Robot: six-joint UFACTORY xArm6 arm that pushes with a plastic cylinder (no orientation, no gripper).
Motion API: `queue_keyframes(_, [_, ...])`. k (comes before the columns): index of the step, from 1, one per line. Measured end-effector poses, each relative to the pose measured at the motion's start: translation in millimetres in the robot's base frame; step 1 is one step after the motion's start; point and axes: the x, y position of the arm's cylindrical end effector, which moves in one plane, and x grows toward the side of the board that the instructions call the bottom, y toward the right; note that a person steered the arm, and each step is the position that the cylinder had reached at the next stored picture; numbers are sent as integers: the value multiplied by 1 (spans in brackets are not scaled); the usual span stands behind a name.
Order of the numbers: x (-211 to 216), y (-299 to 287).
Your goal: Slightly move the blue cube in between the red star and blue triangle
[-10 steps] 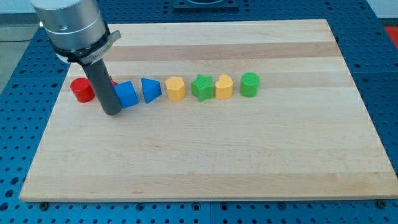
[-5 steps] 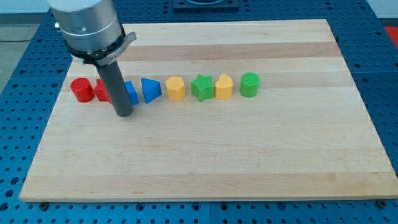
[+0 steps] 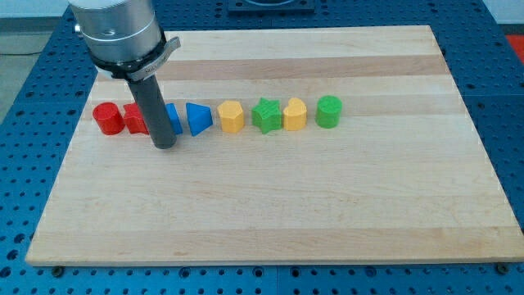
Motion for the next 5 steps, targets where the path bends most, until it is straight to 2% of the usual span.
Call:
queue_keyframes(3, [-4, 0])
queue_keyframes(4, [9, -1])
queue_keyframes(5, [19, -35])
